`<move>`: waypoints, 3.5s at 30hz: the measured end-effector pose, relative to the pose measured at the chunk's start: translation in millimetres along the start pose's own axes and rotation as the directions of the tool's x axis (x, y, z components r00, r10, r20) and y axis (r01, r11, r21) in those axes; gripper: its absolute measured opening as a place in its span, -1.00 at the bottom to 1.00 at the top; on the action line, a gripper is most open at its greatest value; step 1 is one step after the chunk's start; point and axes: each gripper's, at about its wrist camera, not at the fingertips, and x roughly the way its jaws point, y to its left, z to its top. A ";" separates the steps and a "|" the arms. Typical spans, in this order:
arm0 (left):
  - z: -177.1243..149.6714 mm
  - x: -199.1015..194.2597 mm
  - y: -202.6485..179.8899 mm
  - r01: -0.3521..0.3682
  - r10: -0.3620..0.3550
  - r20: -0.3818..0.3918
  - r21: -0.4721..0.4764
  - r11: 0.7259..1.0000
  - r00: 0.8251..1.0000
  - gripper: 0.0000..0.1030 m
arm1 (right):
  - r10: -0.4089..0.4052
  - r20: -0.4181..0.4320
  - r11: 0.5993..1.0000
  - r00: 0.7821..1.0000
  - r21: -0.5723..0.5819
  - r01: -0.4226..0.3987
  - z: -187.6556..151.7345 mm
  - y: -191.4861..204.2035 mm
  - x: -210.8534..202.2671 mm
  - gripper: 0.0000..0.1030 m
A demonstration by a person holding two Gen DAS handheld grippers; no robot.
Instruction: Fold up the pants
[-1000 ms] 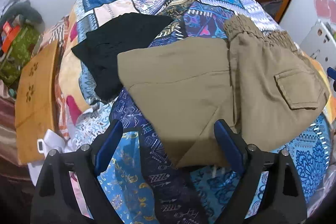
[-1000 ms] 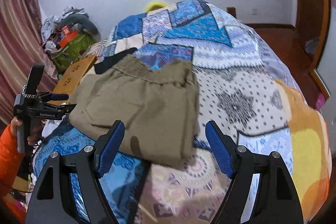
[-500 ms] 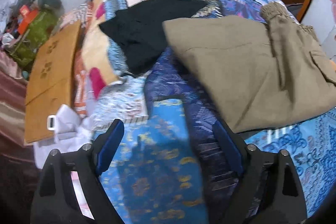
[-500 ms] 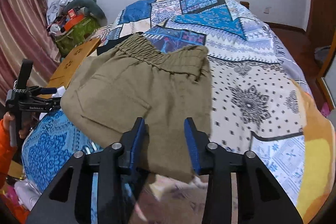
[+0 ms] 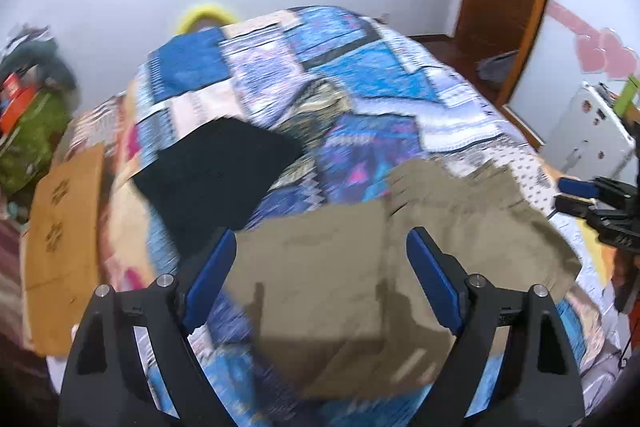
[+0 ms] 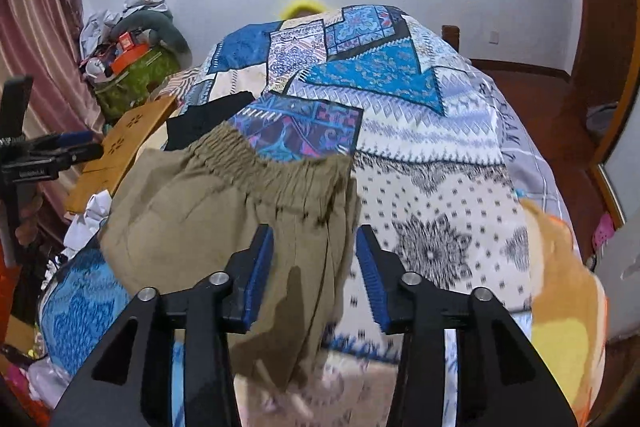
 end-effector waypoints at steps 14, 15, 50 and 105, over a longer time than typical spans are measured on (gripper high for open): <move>-1.3 98.5 -38.2 0.059 -0.052 -0.144 0.047 0.997 0.988 -0.03 | 0.036 -0.087 0.998 0.996 -0.043 -0.040 14.7 -12.1 71.2 -0.34; -4.0 100.1 -37.5 0.053 -0.046 -0.145 0.043 0.998 0.988 -0.03 | 0.028 -0.092 0.998 0.995 -0.046 -0.032 13.9 -12.4 73.9 -0.37; -71.1 82.0 80.1 0.078 -0.169 -0.226 -0.366 0.927 0.959 0.70 | 0.156 -0.233 0.976 0.960 0.187 -0.114 -17.0 -30.5 71.3 0.58; 41.8 106.8 249.6 -0.274 0.286 -0.009 -0.322 0.906 0.958 -0.90 | 0.202 -0.053 0.966 0.978 -0.156 -0.208 207.7 136.2 224.3 -0.86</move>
